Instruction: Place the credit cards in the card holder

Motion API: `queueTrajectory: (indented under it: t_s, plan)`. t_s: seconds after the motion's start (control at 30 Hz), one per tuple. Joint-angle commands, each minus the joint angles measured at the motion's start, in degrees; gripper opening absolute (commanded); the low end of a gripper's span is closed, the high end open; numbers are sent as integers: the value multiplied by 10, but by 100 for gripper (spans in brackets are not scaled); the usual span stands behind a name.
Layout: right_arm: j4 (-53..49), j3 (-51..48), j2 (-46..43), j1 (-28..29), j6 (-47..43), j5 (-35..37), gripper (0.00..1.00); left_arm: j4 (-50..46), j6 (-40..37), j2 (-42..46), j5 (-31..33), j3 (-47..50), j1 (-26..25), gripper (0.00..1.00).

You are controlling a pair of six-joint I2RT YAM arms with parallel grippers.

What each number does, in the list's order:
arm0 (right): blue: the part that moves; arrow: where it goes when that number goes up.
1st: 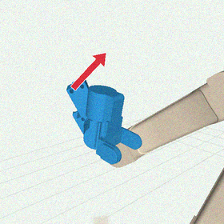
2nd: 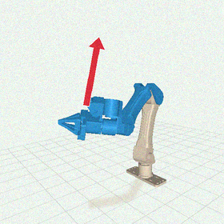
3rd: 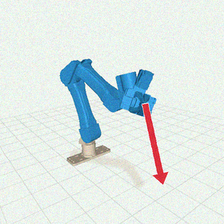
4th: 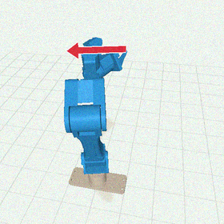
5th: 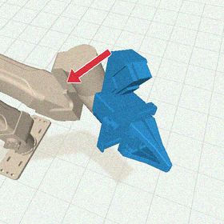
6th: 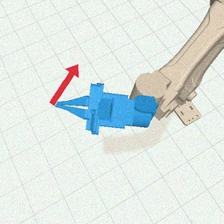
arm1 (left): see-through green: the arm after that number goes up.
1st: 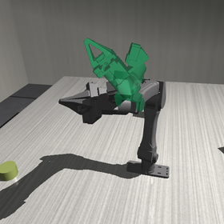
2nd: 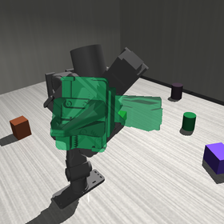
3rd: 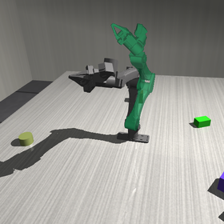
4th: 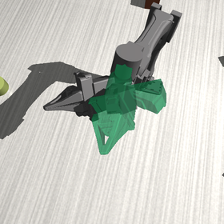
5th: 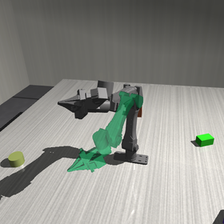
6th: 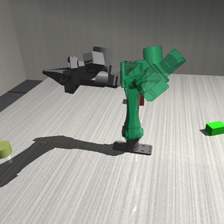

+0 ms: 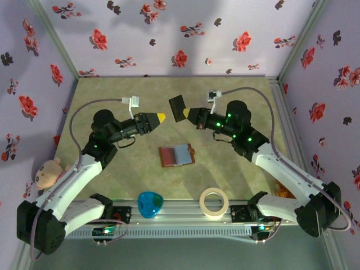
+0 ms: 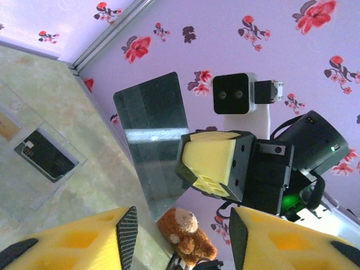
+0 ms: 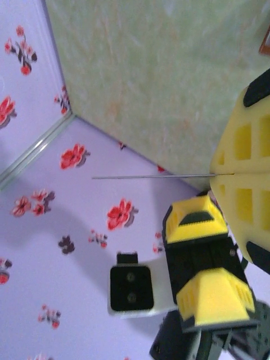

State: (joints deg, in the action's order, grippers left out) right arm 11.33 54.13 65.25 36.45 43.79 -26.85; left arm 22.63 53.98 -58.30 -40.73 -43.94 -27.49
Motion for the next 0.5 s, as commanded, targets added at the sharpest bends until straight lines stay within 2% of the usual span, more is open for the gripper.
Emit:
queueTrajectory:
  t_s: [0.0,0.1,0.23,0.47]
  plan:
    - [126,-21,-4,5,67,-33,0,73,30,-6,-11,16,0,50]
    - [178,-38,6,10,92,-48,0,128,60,-20,-11,29,1,48]
    - [170,-23,17,18,91,-63,0,156,90,-34,-9,30,0,47]
    - [170,-19,26,30,89,-70,0,208,118,-45,-18,37,0,35]
